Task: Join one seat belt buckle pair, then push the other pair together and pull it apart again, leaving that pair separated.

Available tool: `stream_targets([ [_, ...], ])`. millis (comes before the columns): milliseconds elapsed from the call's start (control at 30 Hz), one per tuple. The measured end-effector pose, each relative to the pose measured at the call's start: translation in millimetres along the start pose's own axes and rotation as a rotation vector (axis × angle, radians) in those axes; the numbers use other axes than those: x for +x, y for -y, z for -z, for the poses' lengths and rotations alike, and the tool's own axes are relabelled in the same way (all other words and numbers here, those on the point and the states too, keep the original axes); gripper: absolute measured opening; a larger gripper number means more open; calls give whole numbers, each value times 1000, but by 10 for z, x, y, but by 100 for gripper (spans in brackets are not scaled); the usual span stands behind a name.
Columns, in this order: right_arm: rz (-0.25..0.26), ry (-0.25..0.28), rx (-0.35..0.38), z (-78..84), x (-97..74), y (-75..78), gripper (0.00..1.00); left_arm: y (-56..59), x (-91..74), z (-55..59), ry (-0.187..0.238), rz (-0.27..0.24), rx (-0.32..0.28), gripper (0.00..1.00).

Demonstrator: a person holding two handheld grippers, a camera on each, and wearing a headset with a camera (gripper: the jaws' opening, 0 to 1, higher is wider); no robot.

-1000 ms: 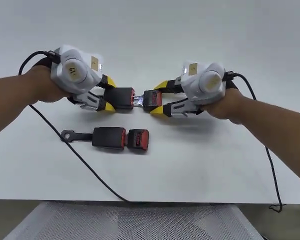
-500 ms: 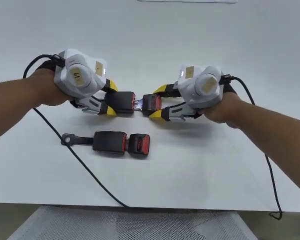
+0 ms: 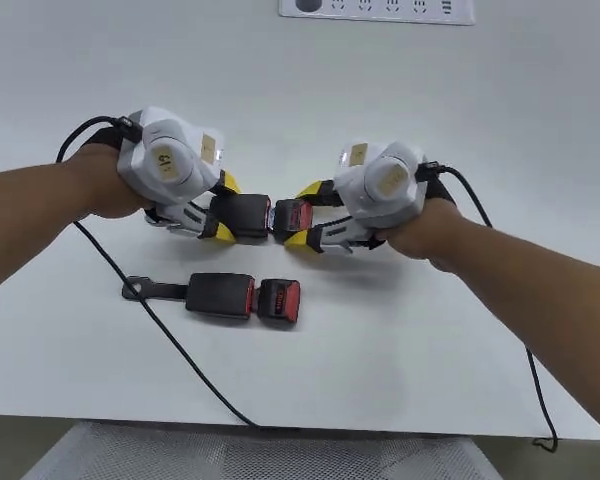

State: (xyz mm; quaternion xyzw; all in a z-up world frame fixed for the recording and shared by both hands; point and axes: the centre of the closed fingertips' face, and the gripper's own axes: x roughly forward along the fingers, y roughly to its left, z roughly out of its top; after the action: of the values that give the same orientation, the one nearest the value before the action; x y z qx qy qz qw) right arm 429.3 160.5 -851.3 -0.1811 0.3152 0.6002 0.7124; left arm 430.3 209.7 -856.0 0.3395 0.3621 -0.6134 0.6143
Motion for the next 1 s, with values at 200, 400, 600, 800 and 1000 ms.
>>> stream_targets([
  [200,7,-28,-15,6,0,-17,35,9,-2,-1,-2,0,-1,33],
  [400,4,-50,-28,23,10,-7,35,20,-7,1,-13,1,5,33],
  [600,8,-56,-31,33,23,9,35,29,-15,4,-13,1,5,33],
  [800,15,-59,-30,38,32,22,35,32,-19,7,-12,1,4,33],
  [1000,19,-68,-30,45,38,32,35,31,-19,7,-16,1,5,33],
])
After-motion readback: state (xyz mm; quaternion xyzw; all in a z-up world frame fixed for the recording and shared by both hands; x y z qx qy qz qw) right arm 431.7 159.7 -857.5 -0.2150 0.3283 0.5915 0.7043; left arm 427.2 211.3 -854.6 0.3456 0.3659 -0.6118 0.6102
